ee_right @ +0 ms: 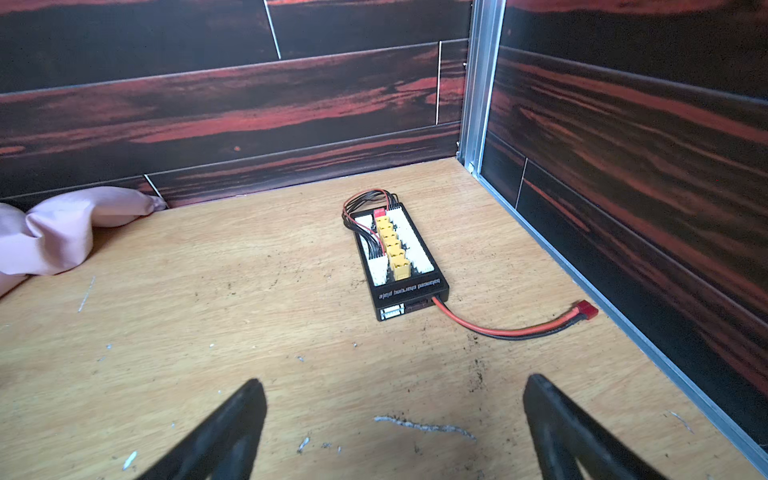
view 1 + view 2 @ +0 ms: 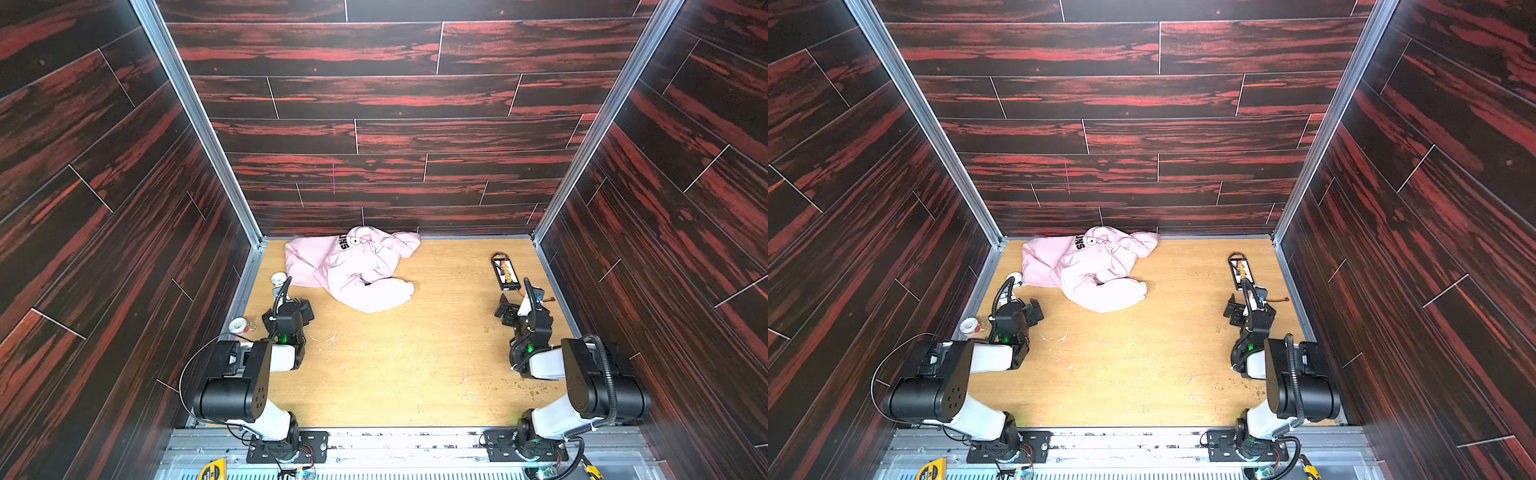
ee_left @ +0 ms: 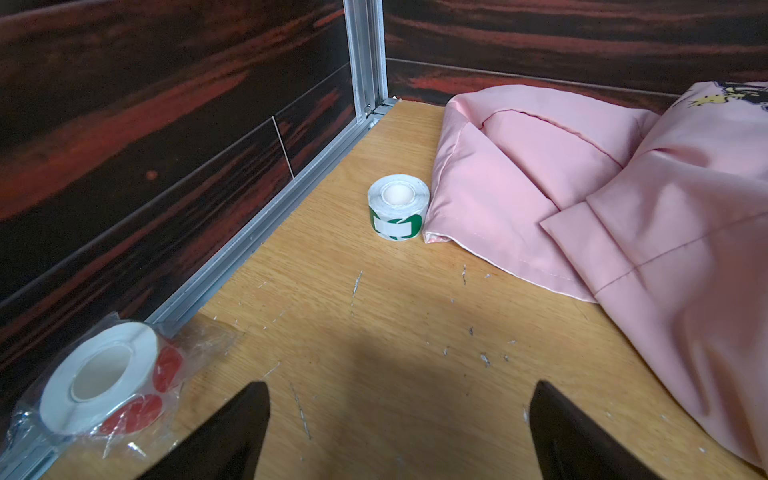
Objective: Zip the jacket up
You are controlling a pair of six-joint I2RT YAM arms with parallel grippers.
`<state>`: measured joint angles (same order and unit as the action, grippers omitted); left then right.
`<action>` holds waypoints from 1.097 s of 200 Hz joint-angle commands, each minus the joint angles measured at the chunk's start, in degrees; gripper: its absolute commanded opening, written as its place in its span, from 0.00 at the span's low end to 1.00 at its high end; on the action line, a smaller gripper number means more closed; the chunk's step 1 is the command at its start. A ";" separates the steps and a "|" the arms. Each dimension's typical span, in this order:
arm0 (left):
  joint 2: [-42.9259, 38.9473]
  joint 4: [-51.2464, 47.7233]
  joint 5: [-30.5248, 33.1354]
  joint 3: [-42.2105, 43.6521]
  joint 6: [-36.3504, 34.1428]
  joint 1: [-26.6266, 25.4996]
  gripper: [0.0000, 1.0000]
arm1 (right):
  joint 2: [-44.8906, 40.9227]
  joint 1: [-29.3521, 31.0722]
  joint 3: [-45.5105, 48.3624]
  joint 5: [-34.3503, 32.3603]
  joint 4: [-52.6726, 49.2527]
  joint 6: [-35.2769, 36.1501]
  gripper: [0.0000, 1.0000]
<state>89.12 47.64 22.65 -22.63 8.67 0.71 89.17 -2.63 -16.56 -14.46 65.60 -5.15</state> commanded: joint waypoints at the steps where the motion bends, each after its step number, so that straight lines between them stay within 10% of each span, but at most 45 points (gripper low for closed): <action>1: -2.75 -1.65 0.09 -1.30 0.32 0.29 1.00 | -0.54 -0.10 0.21 -2.67 1.37 -1.31 0.99; 72: -12.15 -11.72 2.66 -2.81 0.87 0.26 1.00 | -4.09 -0.25 3.99 -1.07 5.98 -0.55 0.99; 142: -32.75 -32.37 10.73 -6.63 18.05 0.25 1.00 | -28.07 -0.03 -9.56 -1.80 -38.08 -14.82 0.99; 190: -43.80 -54.56 9.85 -11.34 35.47 0.34 1.00 | -19.46 -0.05 -25.92 2.00 -68.83 -20.07 0.99; 219: -46.33 -60.09 -3.33 -13.39 36.56 0.39 0.99 | -13.55 -0.18 -31.89 12.49 -77.68 -21.43 0.99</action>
<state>43.88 -1.34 28.58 -33.34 39.05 0.84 71.26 -2.72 -44.82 -10.96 2.87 -22.72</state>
